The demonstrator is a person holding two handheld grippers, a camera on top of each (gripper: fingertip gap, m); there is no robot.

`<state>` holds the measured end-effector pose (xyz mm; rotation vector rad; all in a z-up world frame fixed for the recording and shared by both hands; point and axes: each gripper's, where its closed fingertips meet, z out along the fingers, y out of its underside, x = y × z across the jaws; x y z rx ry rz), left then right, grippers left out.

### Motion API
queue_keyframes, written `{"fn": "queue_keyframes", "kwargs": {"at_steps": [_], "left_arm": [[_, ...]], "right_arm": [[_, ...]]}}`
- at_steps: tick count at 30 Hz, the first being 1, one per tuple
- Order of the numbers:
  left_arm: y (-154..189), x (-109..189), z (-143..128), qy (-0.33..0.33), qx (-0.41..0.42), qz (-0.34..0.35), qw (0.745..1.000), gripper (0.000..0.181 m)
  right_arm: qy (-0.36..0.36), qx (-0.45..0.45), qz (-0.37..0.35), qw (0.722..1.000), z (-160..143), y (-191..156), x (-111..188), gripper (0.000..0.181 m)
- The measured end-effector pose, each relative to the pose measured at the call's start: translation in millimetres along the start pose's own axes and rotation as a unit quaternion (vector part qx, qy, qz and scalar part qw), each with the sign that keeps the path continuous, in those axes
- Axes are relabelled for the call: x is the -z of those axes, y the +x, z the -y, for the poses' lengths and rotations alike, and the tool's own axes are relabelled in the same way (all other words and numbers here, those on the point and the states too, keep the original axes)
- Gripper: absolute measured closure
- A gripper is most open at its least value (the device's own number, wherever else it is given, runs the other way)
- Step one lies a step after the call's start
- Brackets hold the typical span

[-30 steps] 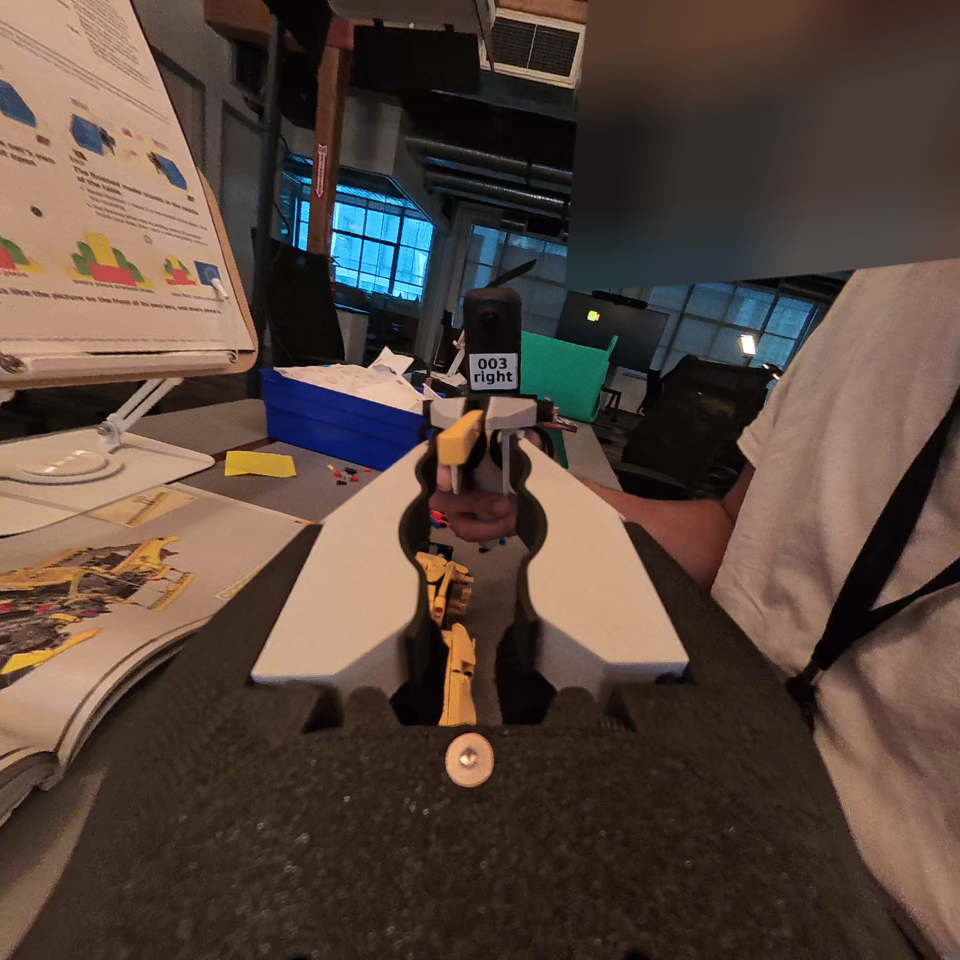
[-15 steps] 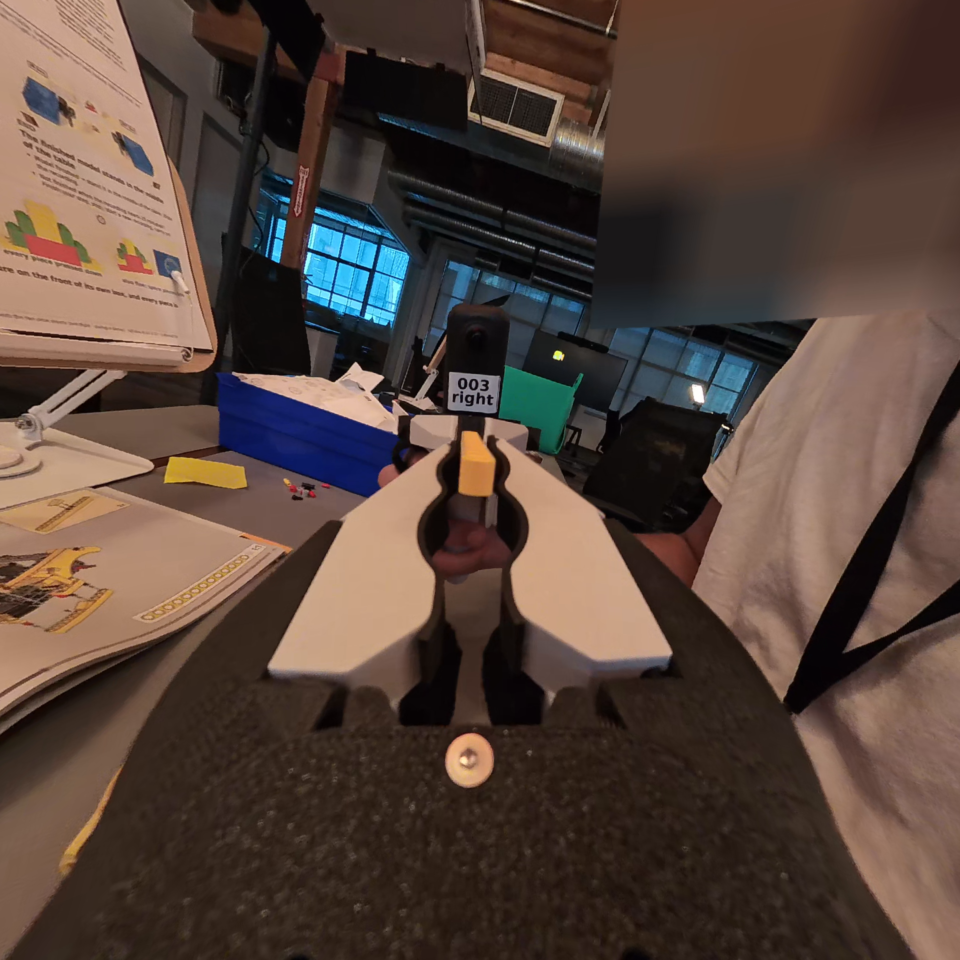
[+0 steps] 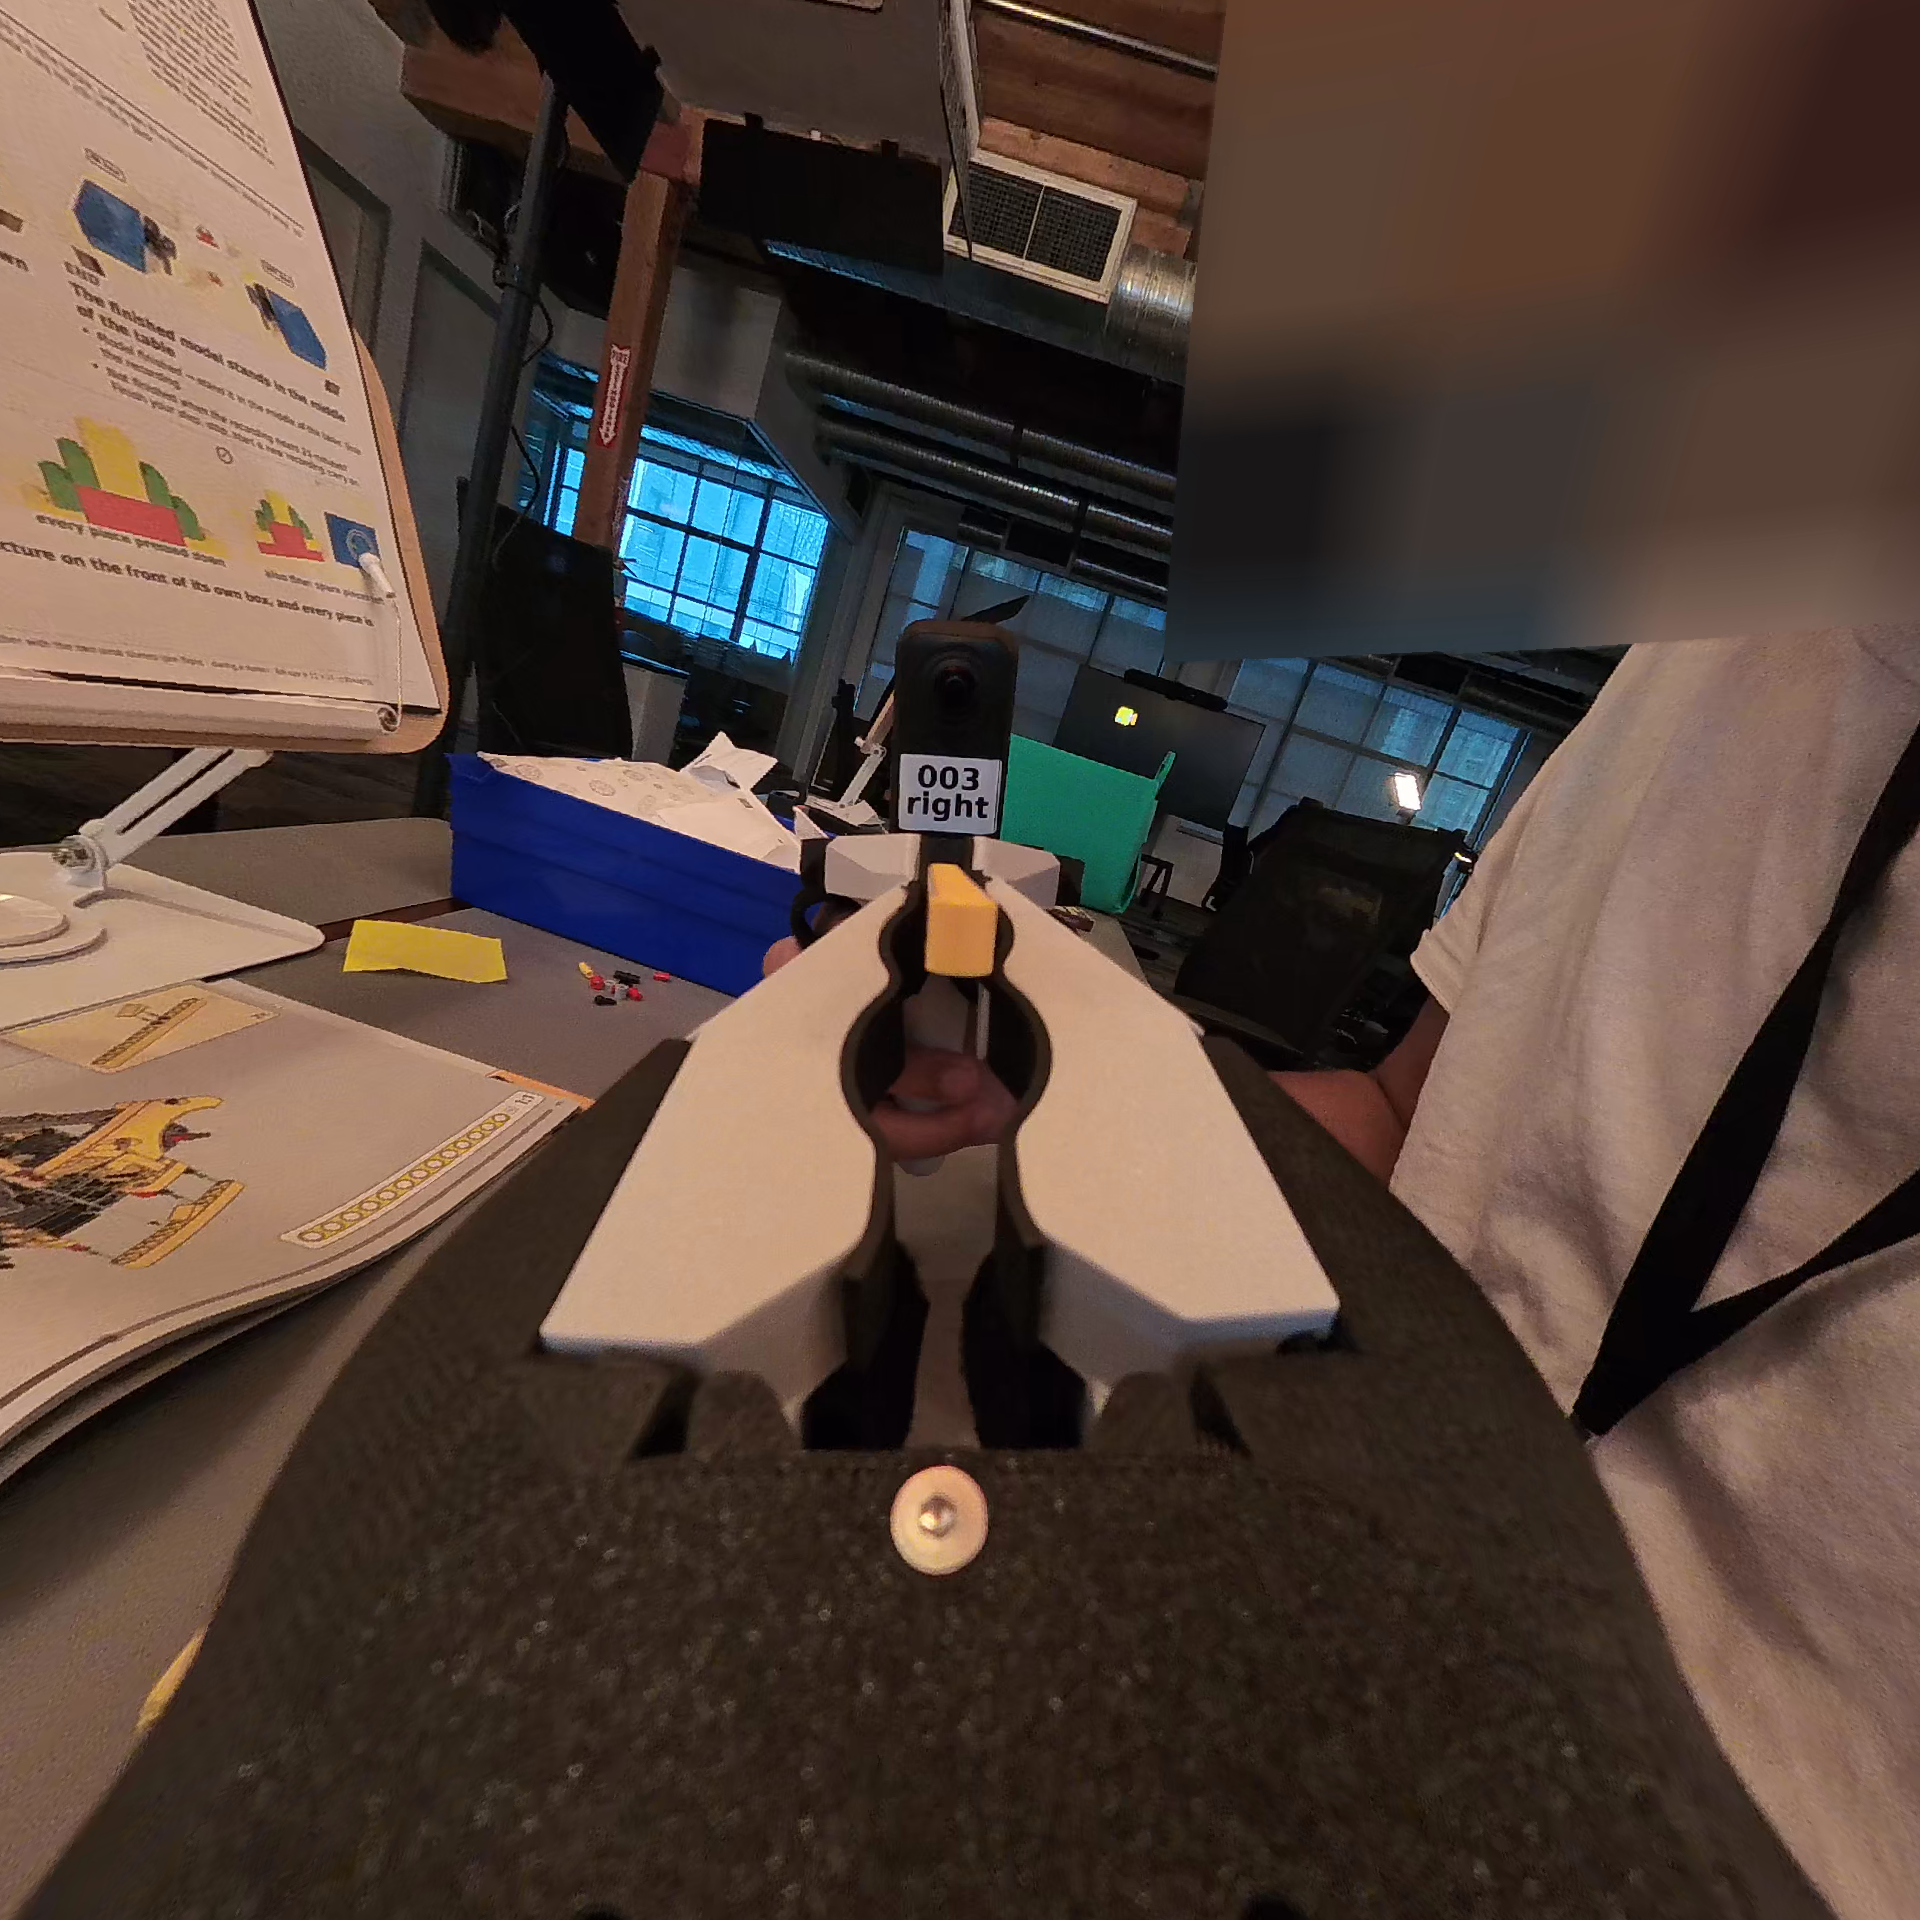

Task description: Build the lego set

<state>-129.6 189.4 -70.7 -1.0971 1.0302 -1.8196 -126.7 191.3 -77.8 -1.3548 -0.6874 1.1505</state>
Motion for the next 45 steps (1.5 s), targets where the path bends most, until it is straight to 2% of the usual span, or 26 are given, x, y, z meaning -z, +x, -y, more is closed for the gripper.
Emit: {"fn": "queue_keyframes", "kwargs": {"at_steps": [9, 24, 29, 31, 33, 35, 37, 39, 41, 45], "left_arm": [[3.9, 1.0, -0.7, -0.014, -0.026, -0.001, 1.0, 0.174], [7.1, 2.2, 10.6, 0.02, -0.008, -0.004, 1.0, 0.175], [5.6, 2.3, 7.1, 0.002, -0.03, 0.007, 1.0, 0.175], [1.4, 3.7, 2.5, -0.021, -0.049, 0.023, 0.998, 0.175], [-7.2, 6.5, -2.1, -0.042, -0.059, 0.049, 0.996, 0.174], [-14.5, 8.0, -8.2, -0.065, -0.064, 0.071, 0.993, 0.174], [-16.5, 6.5, -13.9, -0.08, -0.061, 0.075, 0.992, 0.174], [-17.1, 3.8, -22.2, -0.099, -0.053, 0.073, 0.991, 0.174], [-15.0, 0.7, -28.9, -0.114, -0.055, 0.069, 0.99, 0.174], [-12.3, -3.8, -40.1, -0.141, -0.062, 0.065, 0.986, 0.174]], "right_arm": [[0.008, -0.008, 0.012, 1.0, -0.3, -3.6, -0.8, 0.176], [0.067, -0.023, 0.024, 0.997, 7.5, -6.7, -6.2, 0.176], [0.051, -0.025, 0.021, 0.998, 5.8, -5.3, -5.4, 0.176], [0.02, -0.009, -0.006, 1.0, 11.4, -1.1, 7.5, 0.168], [-0.012, 0.002, -0.071, 0.997, 26.3, 4.0, 36.9, 0.166], [-0.126, 0.035, -0.125, 0.983, 5.1, -7.1, 66.3, 0.166], [-0.241, 0.042, -0.176, 0.954, -38.0, -19.6, 96.0, 0.16], [-0.318, 0.005, -0.193, 0.928, -82.8, -39.0, 120.4, 0.159], [-0.357, -0.021, -0.208, 0.91, -115.8, -54.5, 141.7, 0.16], [-0.396, 0.014, -0.264, 0.879, -153.7, -57.5, 165.7, 0.165]]}}
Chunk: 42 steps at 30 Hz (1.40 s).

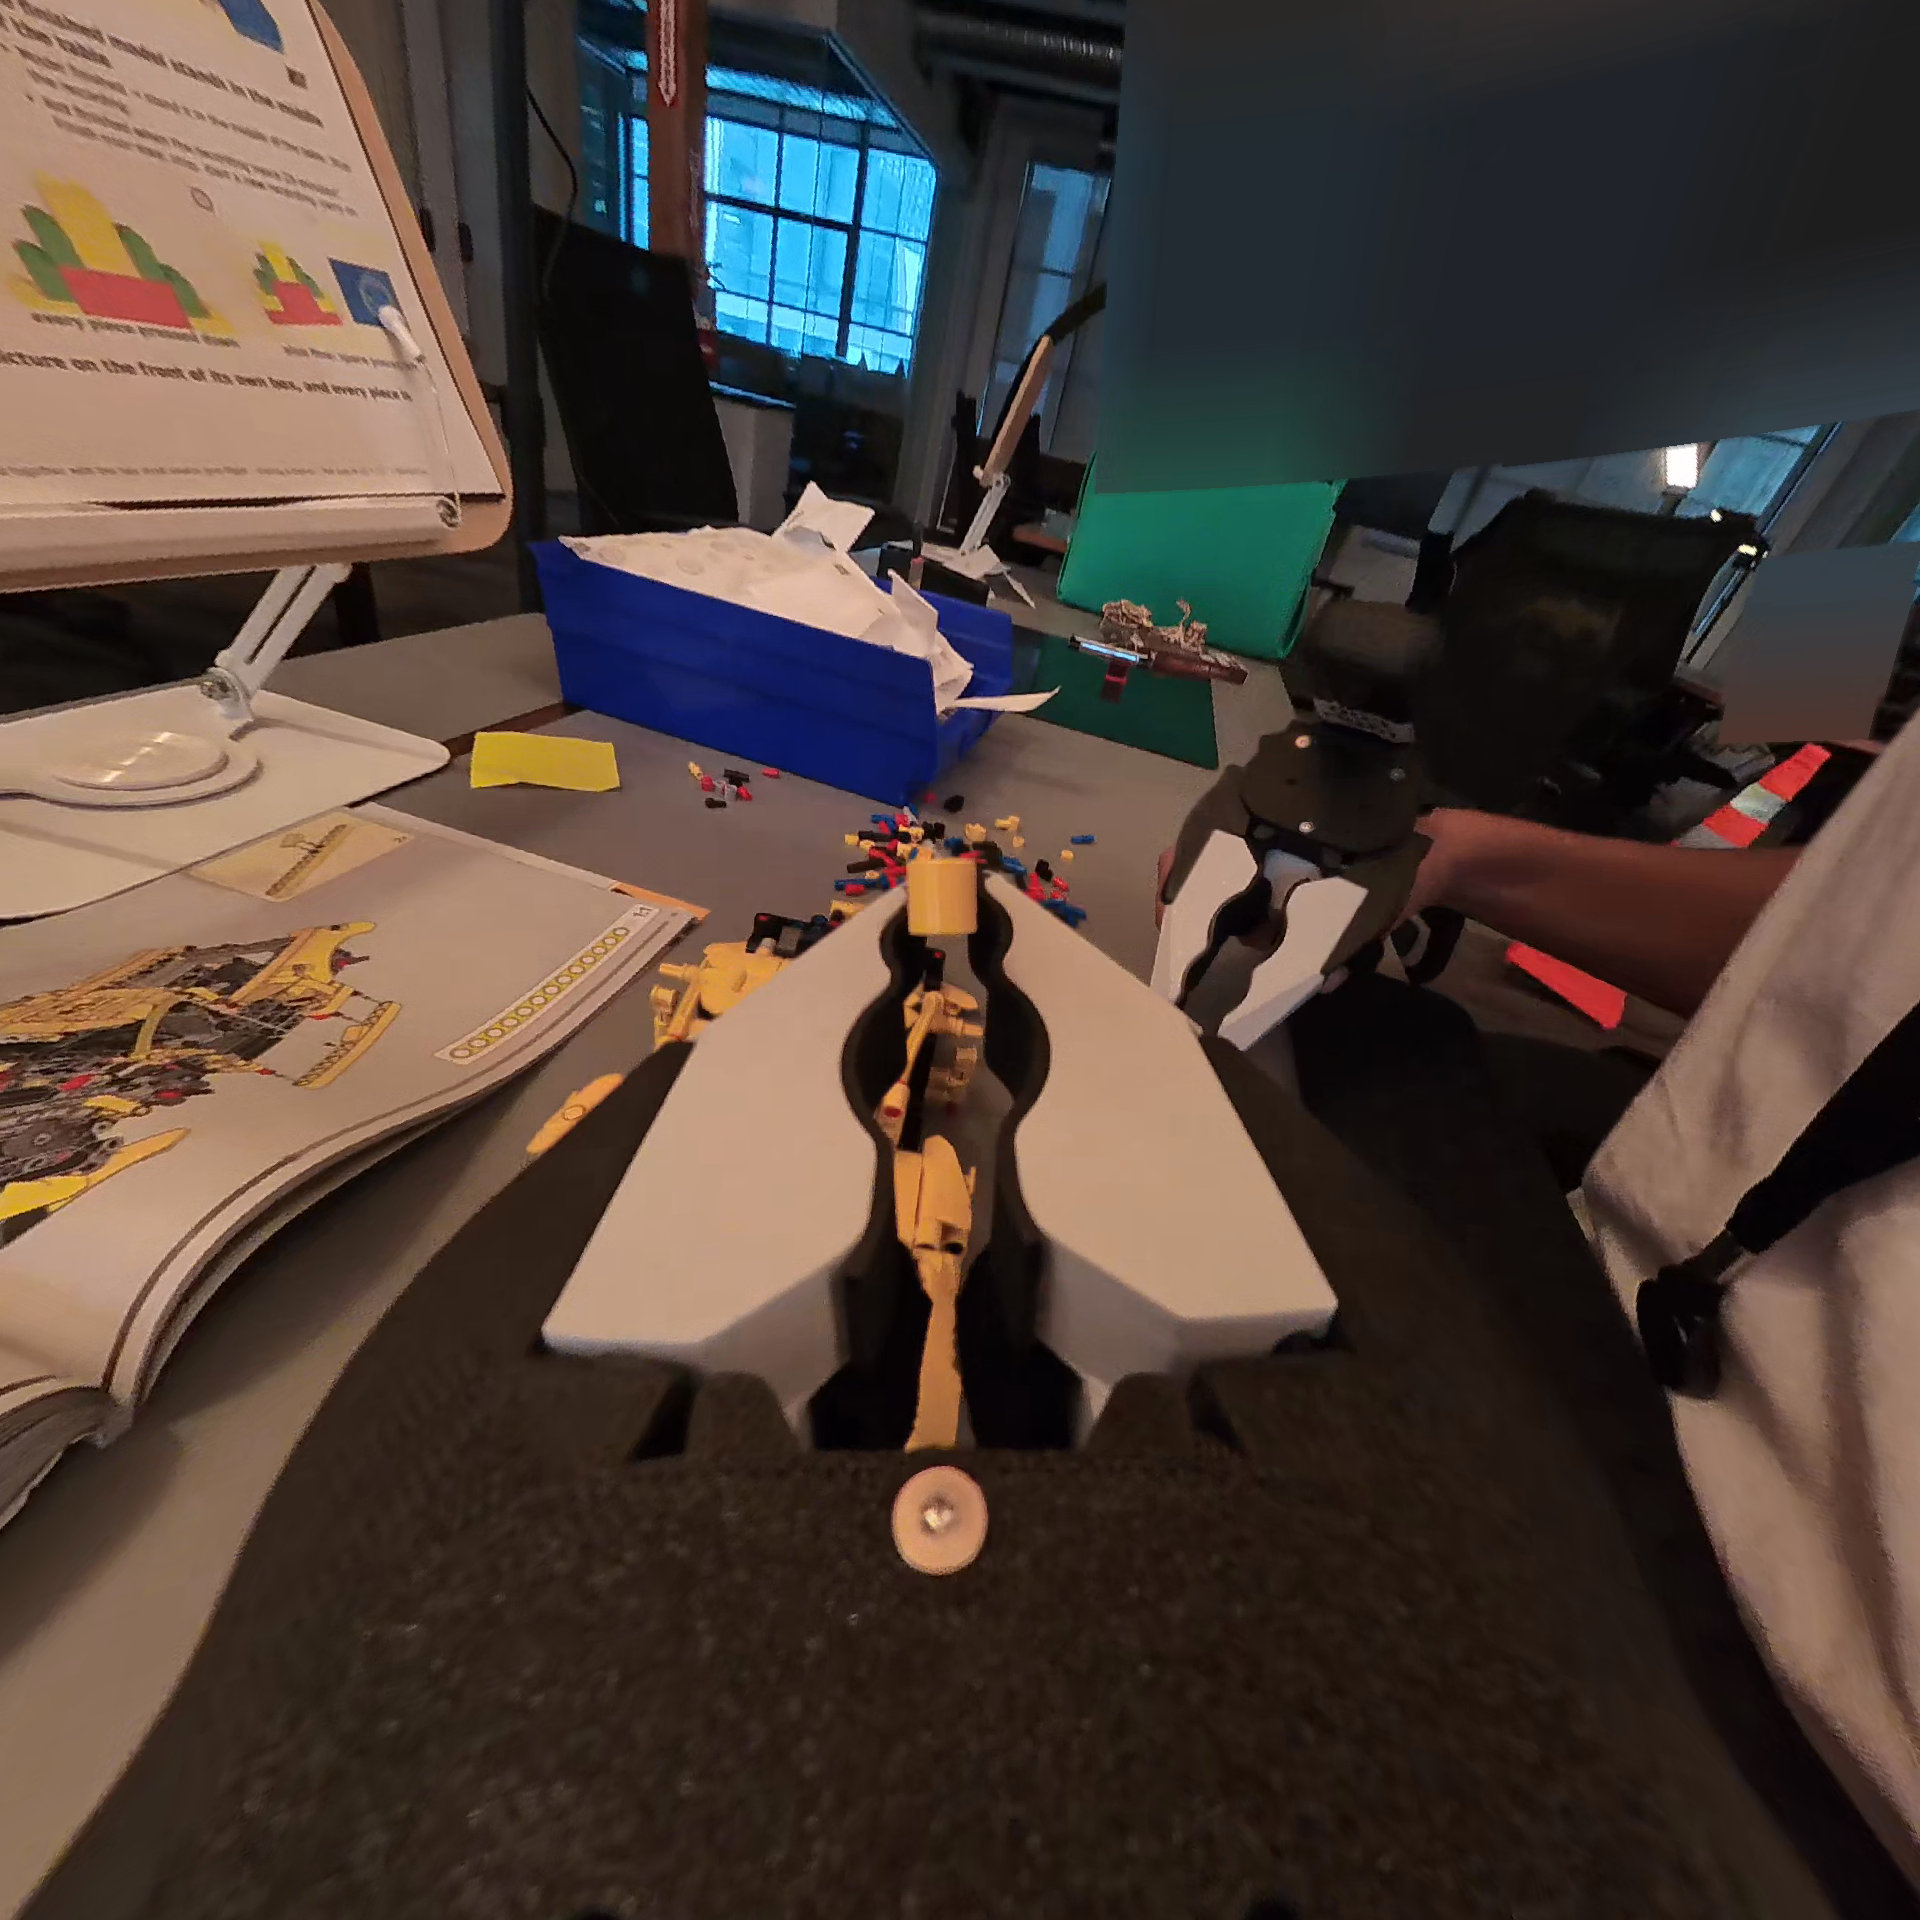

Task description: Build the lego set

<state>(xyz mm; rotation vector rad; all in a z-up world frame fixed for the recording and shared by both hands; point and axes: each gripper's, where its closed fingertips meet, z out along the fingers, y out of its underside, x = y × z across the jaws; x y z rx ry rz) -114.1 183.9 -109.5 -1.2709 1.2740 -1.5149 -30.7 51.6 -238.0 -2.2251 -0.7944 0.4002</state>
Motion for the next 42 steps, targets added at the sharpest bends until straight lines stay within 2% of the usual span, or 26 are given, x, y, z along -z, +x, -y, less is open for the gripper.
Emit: {"fn": "queue_keyframes", "kwargs": {"at_steps": [7, 11, 17, 18, 19, 21, 23, 24, 25, 27, 33, 37, 42], "left_arm": [[3.3, -5.8, -9.9, -0.028, -0.014, 0.001, 1.0, 0.174], [4.9, -7.3, -12.4, -0.035, -0.015, -0.002, 0.999, 0.174], [12.1, -13.7, -19.1, -0.052, -0.023, -0.012, 0.998, 0.174], [14.0, -14.4, -18.7, -0.051, -0.024, -0.014, 0.998, 0.174], [15.7, -15.2, -18.1, -0.048, -0.025, -0.016, 0.998, 0.174], [20.2, -16.7, -16.4, -0.043, -0.027, -0.024, 0.998, 0.174], [24.7, -18.2, -14.4, -0.036, -0.028, -0.032, 0.998, 0.174], [27.5, -18.7, -13.3, -0.033, -0.027, -0.038, 0.998, 0.174], [29.6, -19.3, -12.3, -0.03, -0.025, -0.041, 0.998, 0.174], [32.1, -20.4, -11.8, -0.028, -0.027, -0.044, 0.998, 0.174], [33.2, -20.6, -9.3, -0.023, -0.03, -0.041, 0.998, 0.174], [31.2, -18.4, -6.5, -0.017, -0.027, -0.039, 0.999, 0.174], [28.8, -17.9, -5.8, -0.016, -0.032, -0.03, 0.999, 0.174]], "right_arm": [[-0.112, 0.055, -0.02, 0.992, -14.1, 3.3, -13.2, 0.172], [-0.139, 0.055, 0.004, 0.989, -17.4, 1.0, -18.7, 0.173], [-0.143, 0.041, 0.021, 0.989, -13.9, 2.2, -20.2, 0.177], [-0.12, 0.028, 0.03, 0.992, -3.5, 0.7, -17.4, 0.177], [-0.062, 0.011, 0.041, 0.997, 20.0, -0.8, -12.7, 0.177], [0.085, -0.017, 0.041, 0.995, 82.2, 5.2, 3.8, 0.178], [0.237, -0.037, 0.013, 0.971, 142.0, 18.8, 25.5, 0.178], [0.297, -0.05, 0.011, 0.954, 164.3, 22.1, 32.6, 0.178], [0.327, -0.062, 0.029, 0.943, 178.7, 20.4, 31.6, 0.178], [0.32, -0.081, 0.074, 0.941, 191.4, 11.1, 14.6, 0.178], [0.311, -0.069, 0.067, 0.946, 199.9, 1.5, -11.2, 0.178], [0.309, -0.065, 0.044, 0.948, 193.0, 6.9, -9.6, 0.178], [0.321, -0.091, 0.075, 0.94, 188.5, 4.5, -3.9, 0.178]]}}
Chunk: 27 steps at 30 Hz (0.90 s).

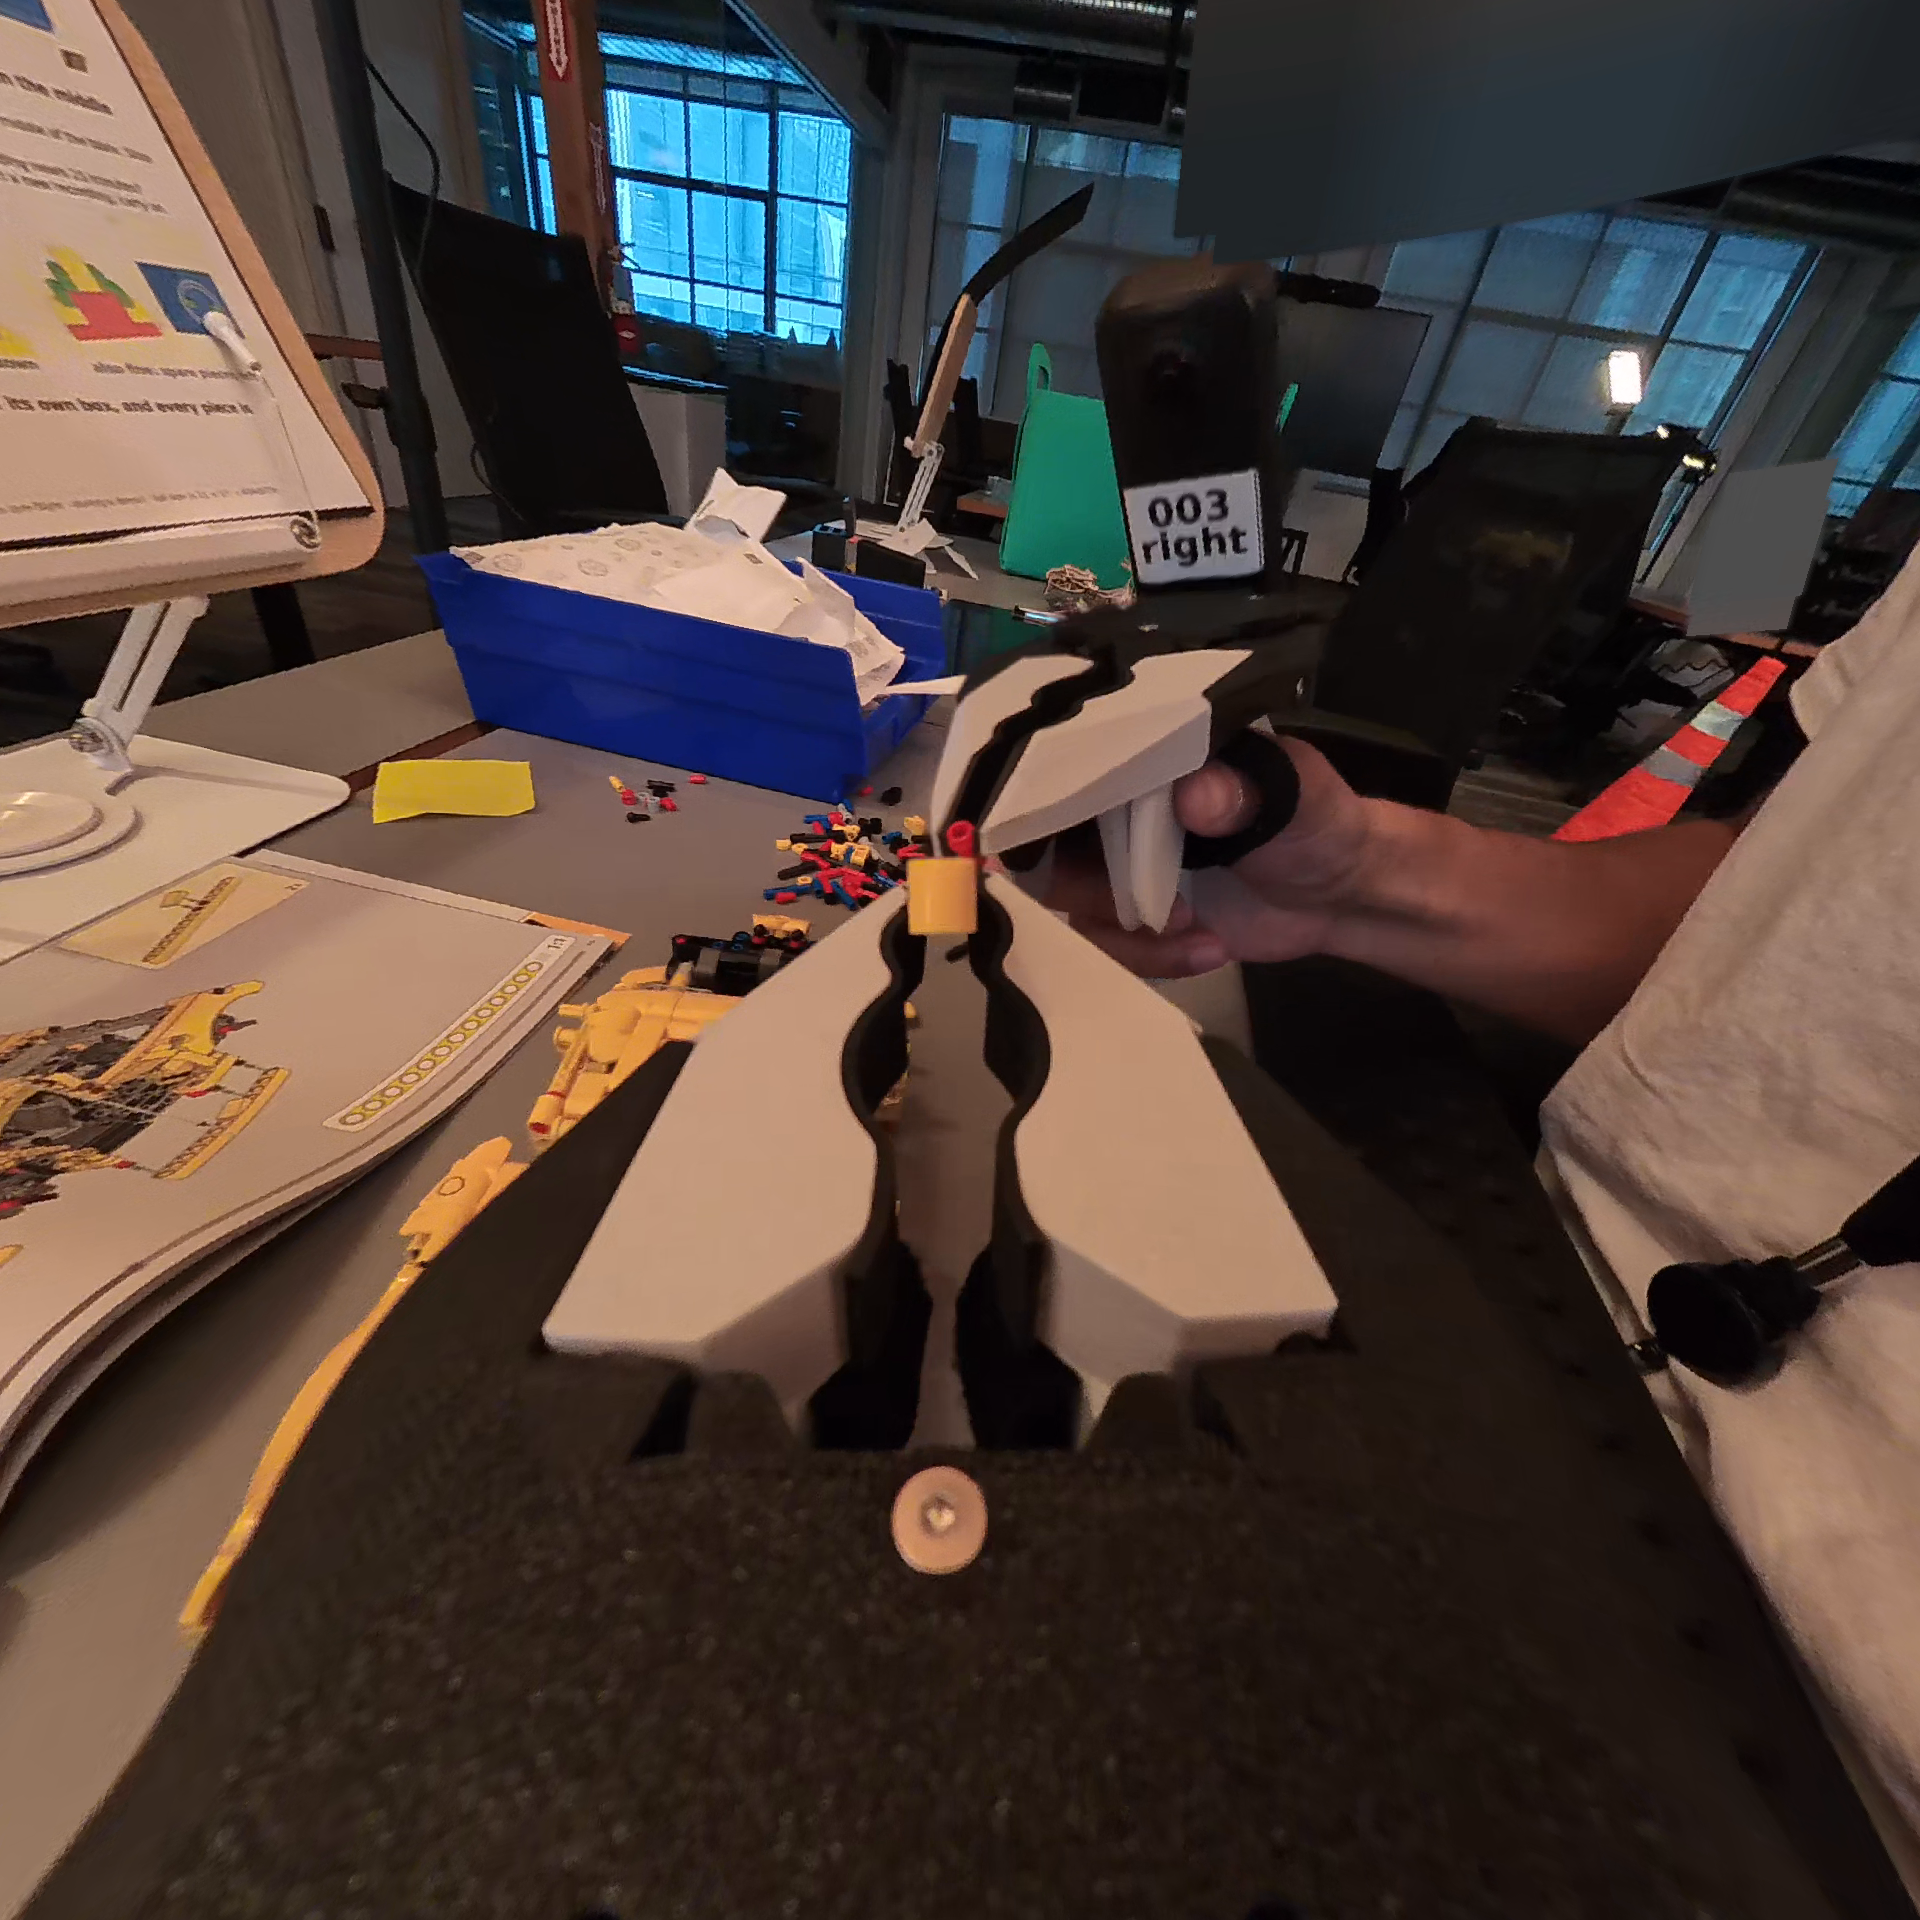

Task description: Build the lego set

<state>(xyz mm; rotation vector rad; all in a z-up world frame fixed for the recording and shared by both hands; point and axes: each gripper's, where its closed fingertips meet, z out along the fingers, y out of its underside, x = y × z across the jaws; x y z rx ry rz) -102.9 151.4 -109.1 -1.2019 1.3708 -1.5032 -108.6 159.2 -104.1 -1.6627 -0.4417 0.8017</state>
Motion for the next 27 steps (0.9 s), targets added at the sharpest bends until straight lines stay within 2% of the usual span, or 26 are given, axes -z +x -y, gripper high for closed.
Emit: {"fn": "queue_keyframes", "kwargs": {"at_steps": [5, 10, 27], "left_arm": [[0.5, -0.8, -0.5, 0.0, -0.001, 0.0, 1.0, 0.174], [1.0, -2.3, -1.7, -0.004, -0.006, 0.003, 1.0, 0.174], [-2.4, 2.4, 4.0, 0.014, 0.008, 0.001, 1.0, 0.174]], "right_arm": [[0.044, -0.026, 0.017, 0.999, 11.5, -3.1, -4.0, 0.178], [0.033, -0.021, 0.019, 0.999, 5.8, -6.2, -16.0, 0.178], [0.034, -0.005, 0.003, 0.999, 3.6, 0.4, -0.7, 0.178]]}}
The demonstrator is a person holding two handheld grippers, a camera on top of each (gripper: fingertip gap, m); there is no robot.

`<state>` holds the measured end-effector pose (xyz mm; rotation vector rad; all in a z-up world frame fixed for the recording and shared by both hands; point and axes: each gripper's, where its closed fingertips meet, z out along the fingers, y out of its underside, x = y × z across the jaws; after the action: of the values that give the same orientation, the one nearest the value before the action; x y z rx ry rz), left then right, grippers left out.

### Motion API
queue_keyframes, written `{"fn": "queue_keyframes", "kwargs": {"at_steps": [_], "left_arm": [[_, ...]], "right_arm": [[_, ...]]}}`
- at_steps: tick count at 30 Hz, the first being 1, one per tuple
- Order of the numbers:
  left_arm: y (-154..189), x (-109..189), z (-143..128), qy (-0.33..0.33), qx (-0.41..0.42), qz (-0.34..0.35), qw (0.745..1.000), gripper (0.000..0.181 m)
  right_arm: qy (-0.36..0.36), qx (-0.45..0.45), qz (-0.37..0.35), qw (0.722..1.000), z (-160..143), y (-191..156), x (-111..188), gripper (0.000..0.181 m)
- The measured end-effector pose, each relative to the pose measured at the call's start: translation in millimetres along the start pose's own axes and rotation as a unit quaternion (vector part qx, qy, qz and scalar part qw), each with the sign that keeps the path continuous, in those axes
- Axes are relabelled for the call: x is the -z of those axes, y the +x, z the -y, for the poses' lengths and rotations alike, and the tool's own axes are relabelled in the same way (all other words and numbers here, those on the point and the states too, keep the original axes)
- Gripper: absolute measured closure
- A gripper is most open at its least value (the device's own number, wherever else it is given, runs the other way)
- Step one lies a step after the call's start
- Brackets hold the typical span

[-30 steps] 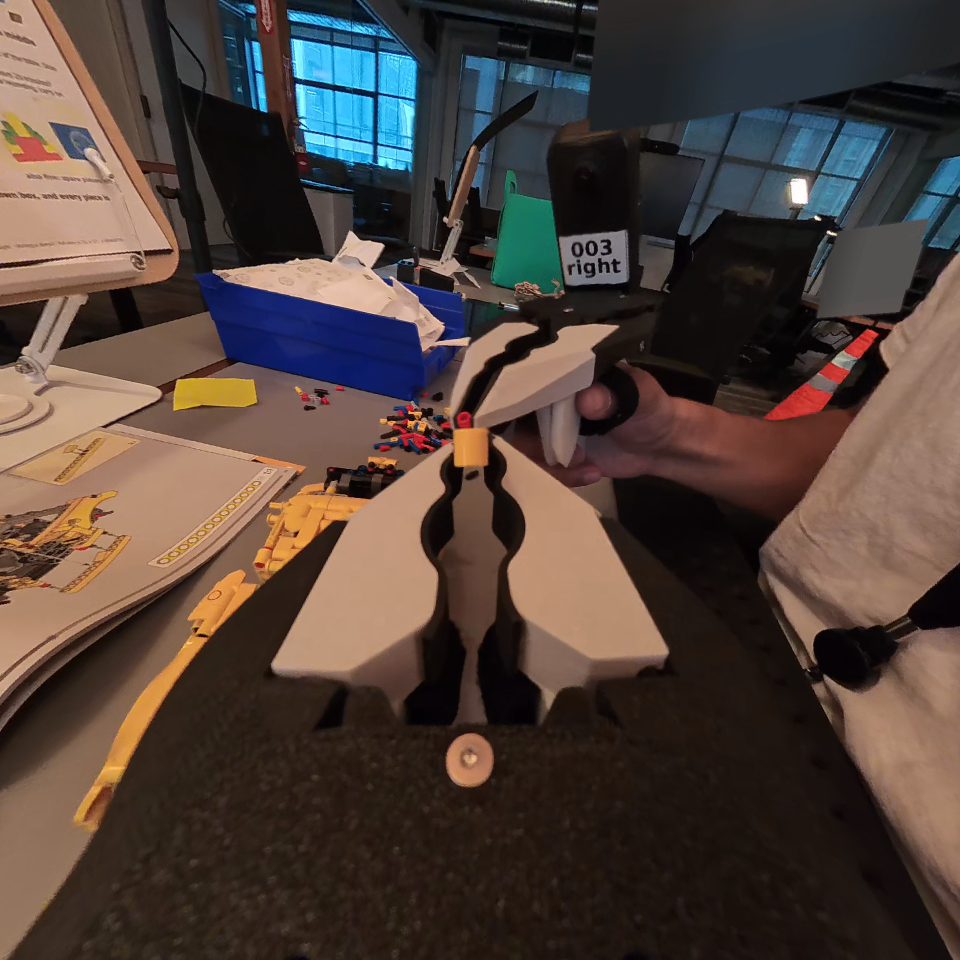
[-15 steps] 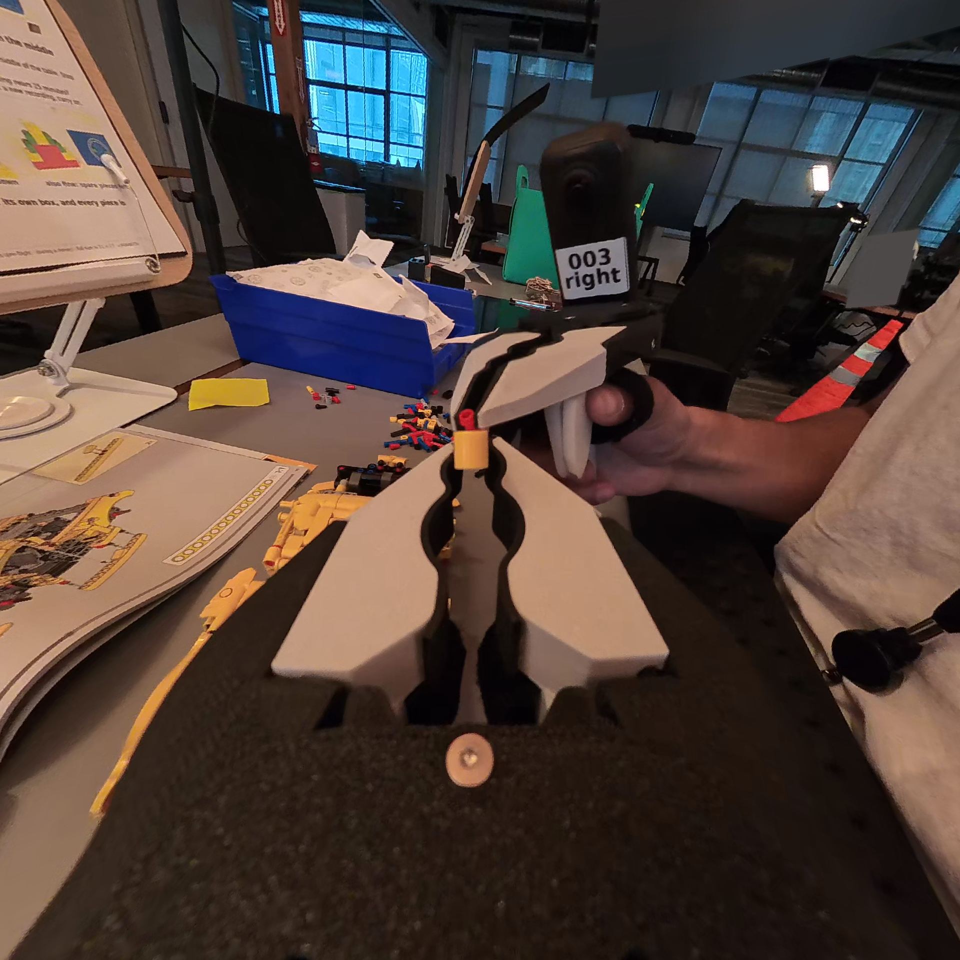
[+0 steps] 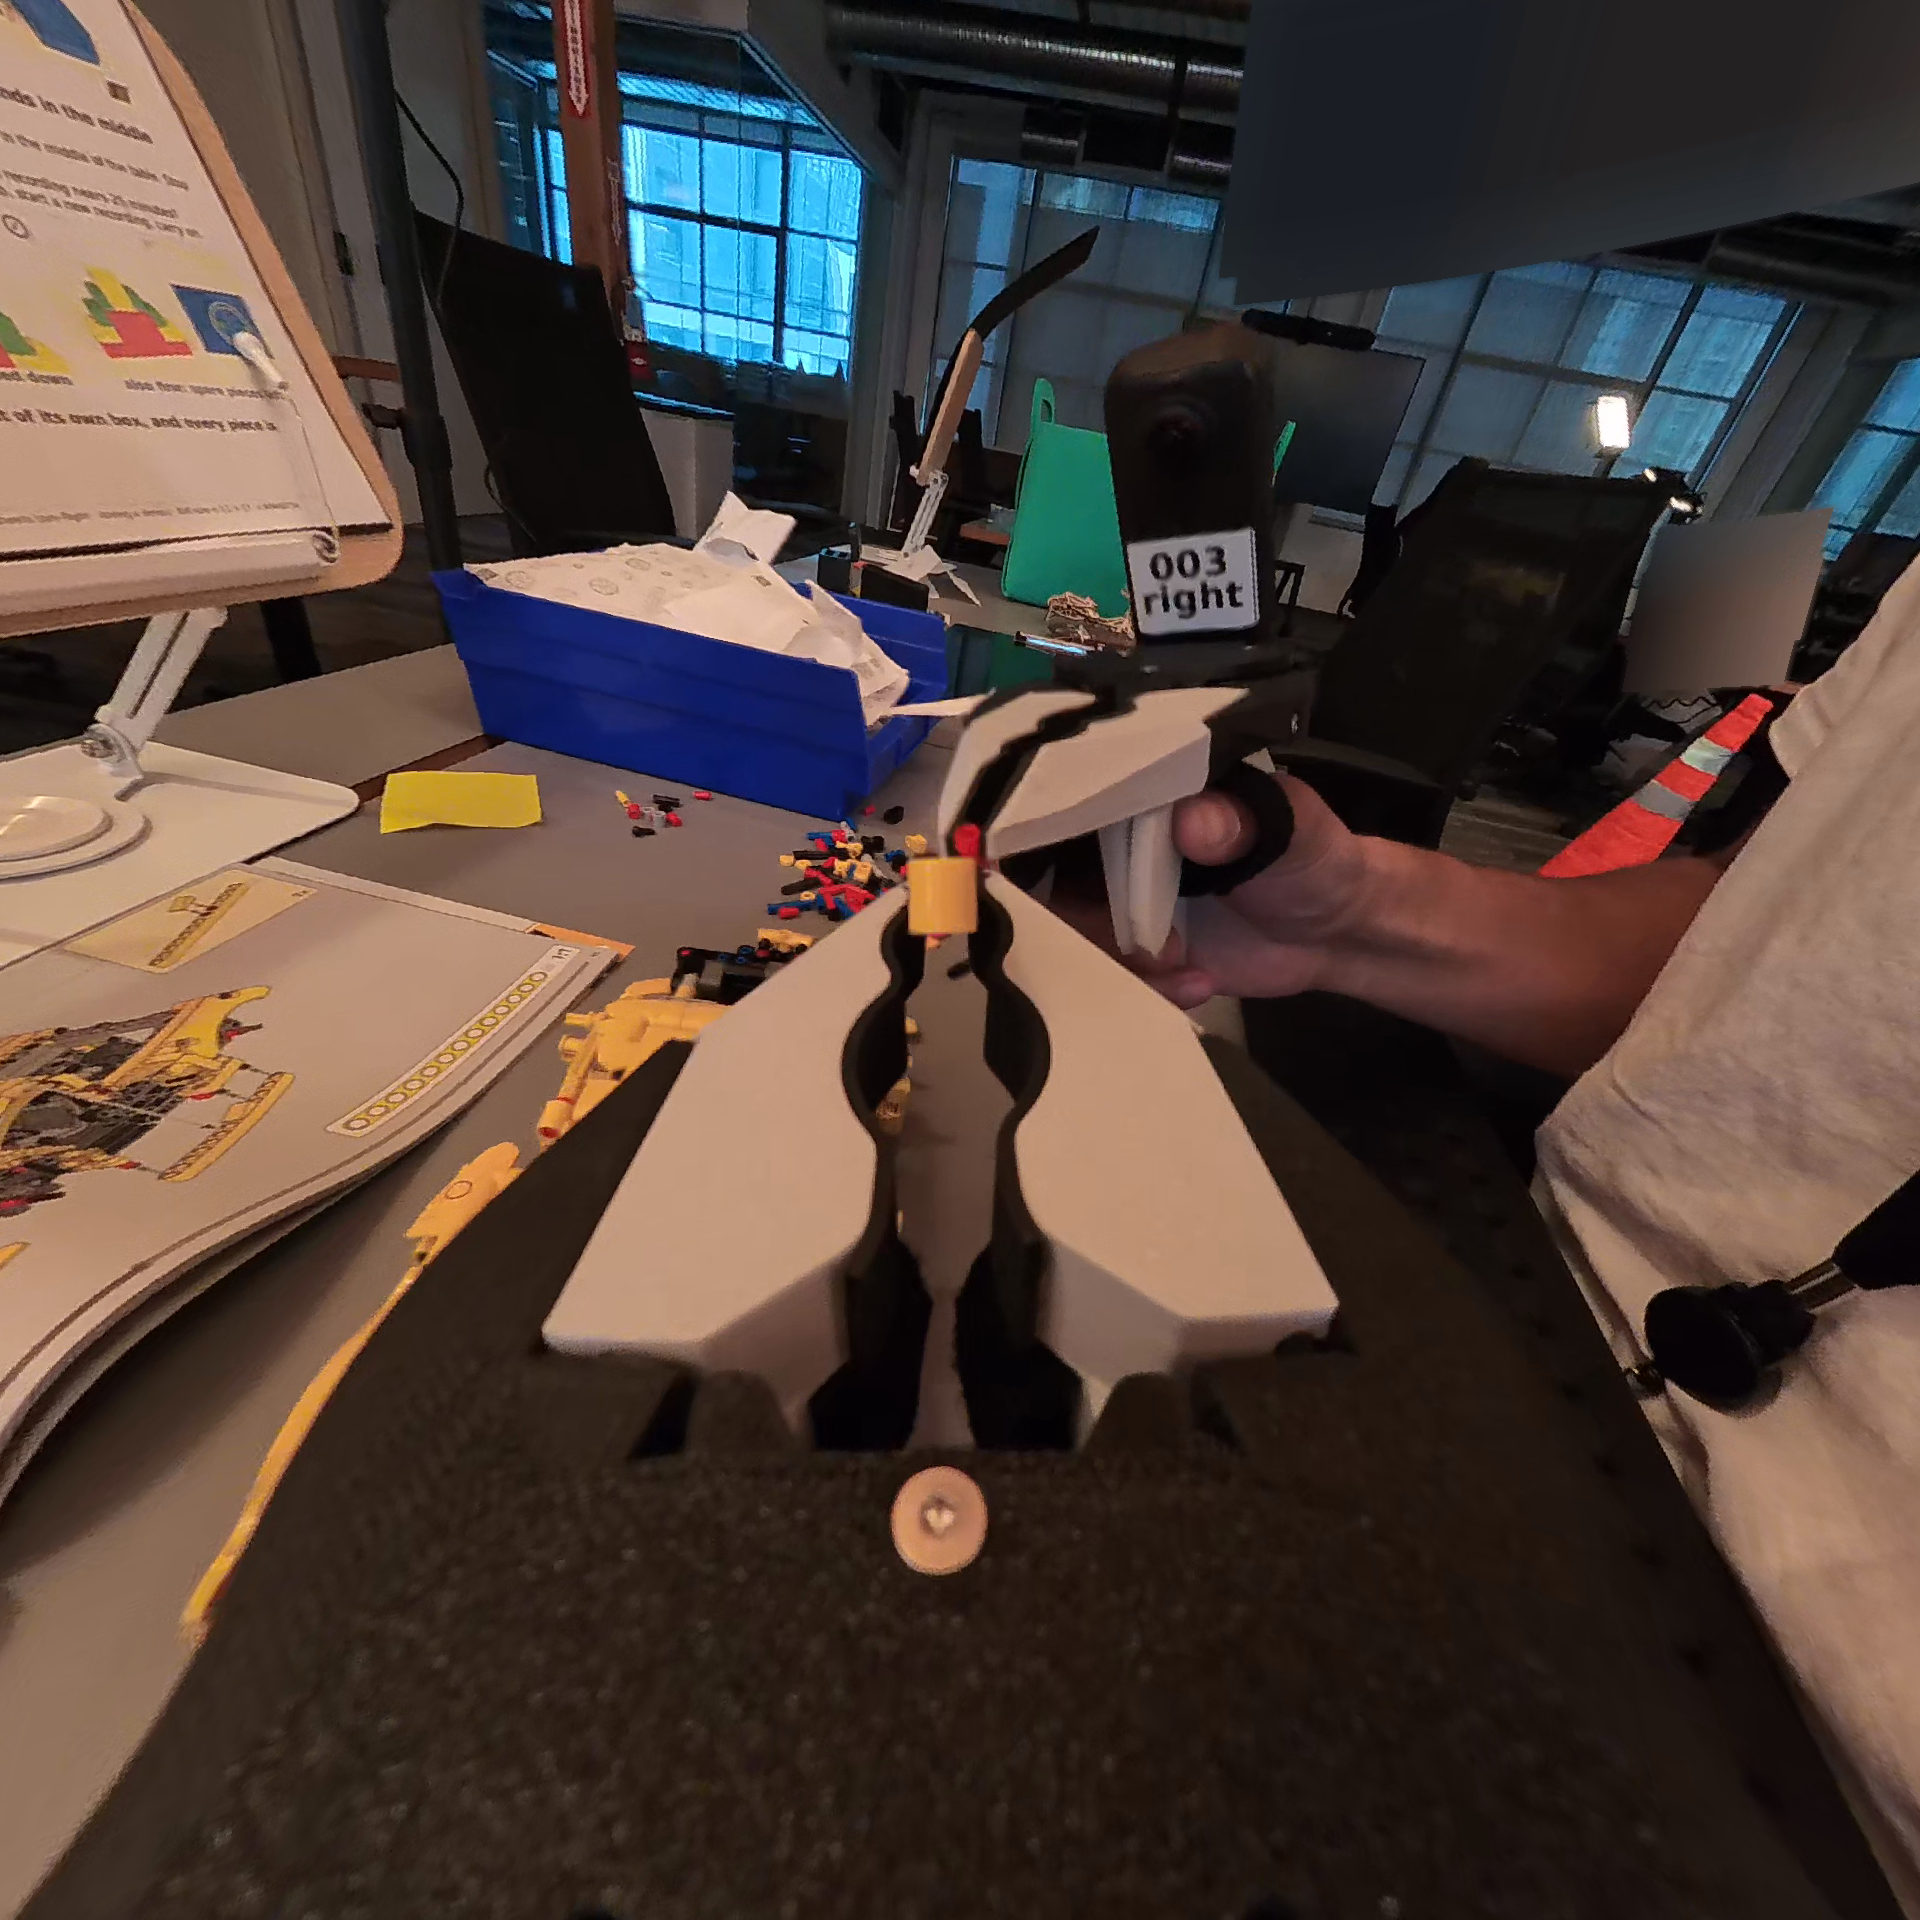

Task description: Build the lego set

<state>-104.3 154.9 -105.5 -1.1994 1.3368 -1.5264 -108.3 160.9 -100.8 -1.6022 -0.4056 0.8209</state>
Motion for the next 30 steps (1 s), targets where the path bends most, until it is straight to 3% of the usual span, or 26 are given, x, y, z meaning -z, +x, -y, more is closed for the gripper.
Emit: {"fn": "queue_keyframes", "kwargs": {"at_steps": [8, 14, 30], "left_arm": [[1.2, -1.9, -2.6, -0.008, -0.007, -0.001, 1.0, 0.174], [2.5, -4.4, -5.9, -0.017, -0.018, 0.004, 1.0, 0.174], [3.2, -3.4, -1.9, -0.008, -0.026, 0.006, 1.0, 0.174]], "right_arm": [[0.03, -0.029, 0.016, 0.999, 9.5, -1.5, -0.7, 0.178], [0.015, -0.018, 0.001, 1.0, 2.8, -3.0, -15.5, 0.178], [0.021, -0.015, -0.006, 1.0, 7.5, 0.1, -4.1, 0.178]]}}
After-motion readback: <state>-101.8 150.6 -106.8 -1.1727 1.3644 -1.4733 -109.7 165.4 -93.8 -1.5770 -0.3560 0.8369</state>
